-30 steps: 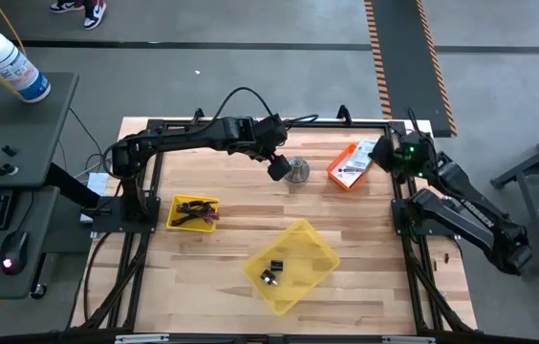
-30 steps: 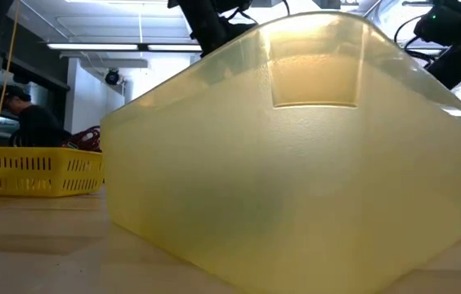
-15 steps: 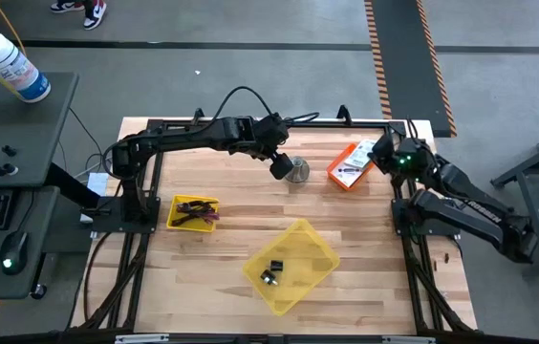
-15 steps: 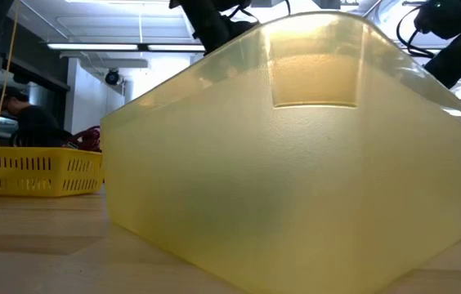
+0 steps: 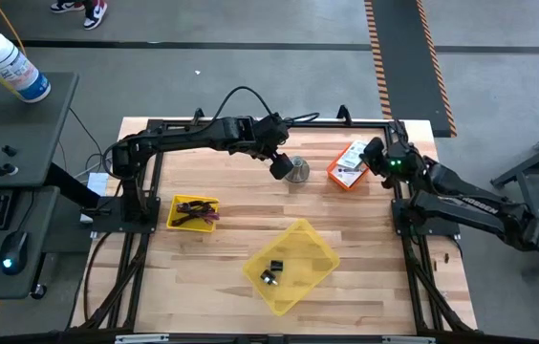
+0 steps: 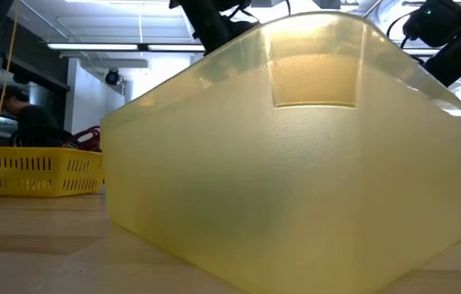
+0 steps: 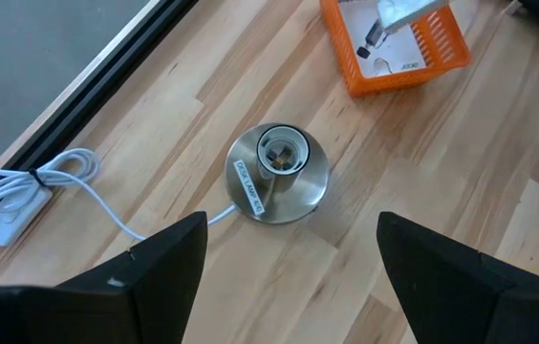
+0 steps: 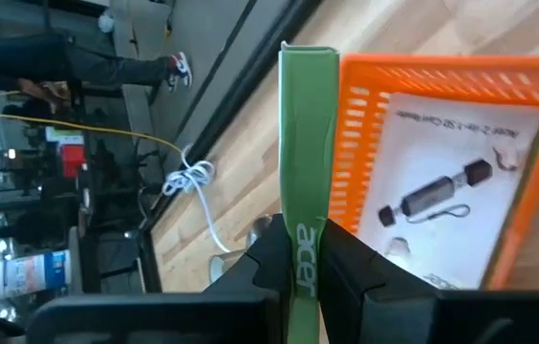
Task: Pick and place items into bin
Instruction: Put the white card reader box into the orange bin
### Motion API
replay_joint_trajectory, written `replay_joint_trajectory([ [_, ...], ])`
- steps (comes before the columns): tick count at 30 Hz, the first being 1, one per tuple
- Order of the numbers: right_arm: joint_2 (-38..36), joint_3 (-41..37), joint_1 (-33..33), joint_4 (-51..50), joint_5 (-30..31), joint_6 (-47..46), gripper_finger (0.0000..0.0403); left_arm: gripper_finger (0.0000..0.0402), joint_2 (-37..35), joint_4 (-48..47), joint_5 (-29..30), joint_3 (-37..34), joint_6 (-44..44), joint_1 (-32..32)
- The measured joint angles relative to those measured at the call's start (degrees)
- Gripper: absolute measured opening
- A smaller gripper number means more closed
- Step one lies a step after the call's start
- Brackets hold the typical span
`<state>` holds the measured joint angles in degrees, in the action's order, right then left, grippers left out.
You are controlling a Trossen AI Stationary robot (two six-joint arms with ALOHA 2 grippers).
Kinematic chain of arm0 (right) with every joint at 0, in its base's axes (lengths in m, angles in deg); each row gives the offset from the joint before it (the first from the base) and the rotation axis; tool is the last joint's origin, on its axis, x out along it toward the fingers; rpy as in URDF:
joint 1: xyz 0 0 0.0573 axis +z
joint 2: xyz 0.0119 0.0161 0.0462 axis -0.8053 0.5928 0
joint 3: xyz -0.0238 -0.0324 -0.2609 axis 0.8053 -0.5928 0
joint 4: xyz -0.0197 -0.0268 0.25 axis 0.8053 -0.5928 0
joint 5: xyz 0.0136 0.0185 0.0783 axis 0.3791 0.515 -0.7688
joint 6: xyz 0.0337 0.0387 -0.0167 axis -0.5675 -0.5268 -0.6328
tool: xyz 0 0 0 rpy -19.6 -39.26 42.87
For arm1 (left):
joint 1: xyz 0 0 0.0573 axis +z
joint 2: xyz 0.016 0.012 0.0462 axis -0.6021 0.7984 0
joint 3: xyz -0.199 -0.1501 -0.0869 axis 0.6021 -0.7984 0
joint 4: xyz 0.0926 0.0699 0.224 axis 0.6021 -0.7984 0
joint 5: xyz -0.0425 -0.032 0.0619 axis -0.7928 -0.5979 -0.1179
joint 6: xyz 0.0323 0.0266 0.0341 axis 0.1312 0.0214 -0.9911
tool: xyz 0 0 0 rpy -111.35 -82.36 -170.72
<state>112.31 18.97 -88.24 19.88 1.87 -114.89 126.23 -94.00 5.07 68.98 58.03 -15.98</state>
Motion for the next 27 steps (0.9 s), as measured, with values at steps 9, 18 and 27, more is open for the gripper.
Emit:
replay_joint_trajectory([
  [9,0.0,-1.2,0.3,0.3,0.4,-0.3,0.0027,0.0294,0.0,-0.2,0.0,0.0,-0.1,0.0],
  [18,0.1,-1.2,0.3,-0.8,0.9,-0.2,0.0026,0.0294,0.0,0.1,0.0,0.0,-0.2,0.0],
  [27,0.0,-6.9,0.2,8.8,0.4,-2.9,0.0031,0.0294,0.0,0.3,0.0,0.0,-0.2,0.0],
])
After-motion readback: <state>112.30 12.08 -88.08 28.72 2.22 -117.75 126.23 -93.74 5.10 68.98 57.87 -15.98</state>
